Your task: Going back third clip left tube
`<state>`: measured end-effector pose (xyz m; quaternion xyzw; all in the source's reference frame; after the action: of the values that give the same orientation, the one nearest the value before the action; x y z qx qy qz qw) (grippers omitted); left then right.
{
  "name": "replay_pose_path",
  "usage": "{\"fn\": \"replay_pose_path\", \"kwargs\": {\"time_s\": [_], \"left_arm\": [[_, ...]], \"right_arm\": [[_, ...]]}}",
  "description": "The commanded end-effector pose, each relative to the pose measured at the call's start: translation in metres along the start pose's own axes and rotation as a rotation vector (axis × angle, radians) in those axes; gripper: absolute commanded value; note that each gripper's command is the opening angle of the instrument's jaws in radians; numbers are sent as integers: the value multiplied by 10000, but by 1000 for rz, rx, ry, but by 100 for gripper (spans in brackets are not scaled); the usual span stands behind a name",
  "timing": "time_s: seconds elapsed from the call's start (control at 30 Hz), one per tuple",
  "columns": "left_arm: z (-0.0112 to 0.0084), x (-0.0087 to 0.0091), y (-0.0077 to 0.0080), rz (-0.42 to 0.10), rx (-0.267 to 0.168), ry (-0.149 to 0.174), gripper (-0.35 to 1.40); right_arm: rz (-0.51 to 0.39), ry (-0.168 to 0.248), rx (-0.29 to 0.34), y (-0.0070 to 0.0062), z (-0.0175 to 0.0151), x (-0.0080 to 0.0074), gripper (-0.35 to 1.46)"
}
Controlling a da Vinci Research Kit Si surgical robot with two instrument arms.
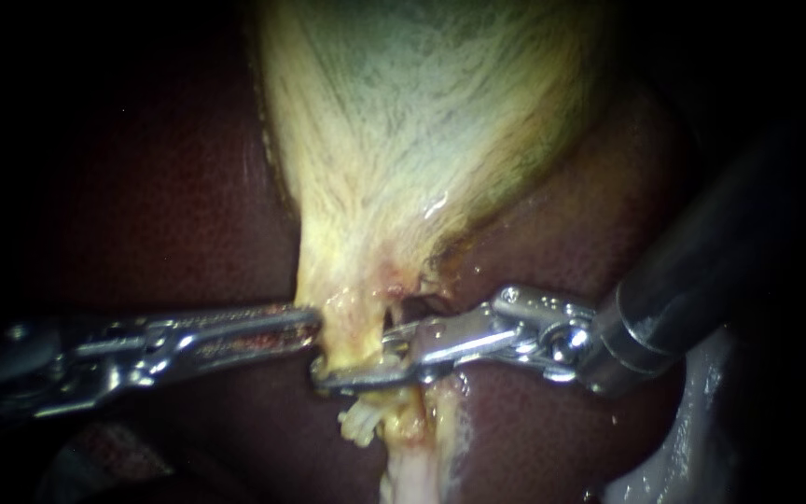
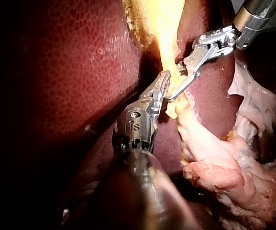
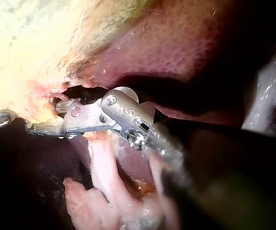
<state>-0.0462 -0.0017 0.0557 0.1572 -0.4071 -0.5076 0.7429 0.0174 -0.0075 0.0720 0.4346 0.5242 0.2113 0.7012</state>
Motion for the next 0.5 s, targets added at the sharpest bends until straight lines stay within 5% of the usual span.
{"fn": "replay_pose_path", "kwargs": {"time_s": [0.03, 0.37, 0.5], "left_arm": [[1, 0, 0, 0, 0, -1, -28], [1, 0, 0, 0, 0, -1, -28], [0, 0, 0, 0, 1, 0, -28]], "right_arm": [[0, 0, 0, 0, 0, 0, -35], [0, 0, 0, -1, 1, -1, -31], [-37, -6, -3, 0, 4, -2, 25]]}}
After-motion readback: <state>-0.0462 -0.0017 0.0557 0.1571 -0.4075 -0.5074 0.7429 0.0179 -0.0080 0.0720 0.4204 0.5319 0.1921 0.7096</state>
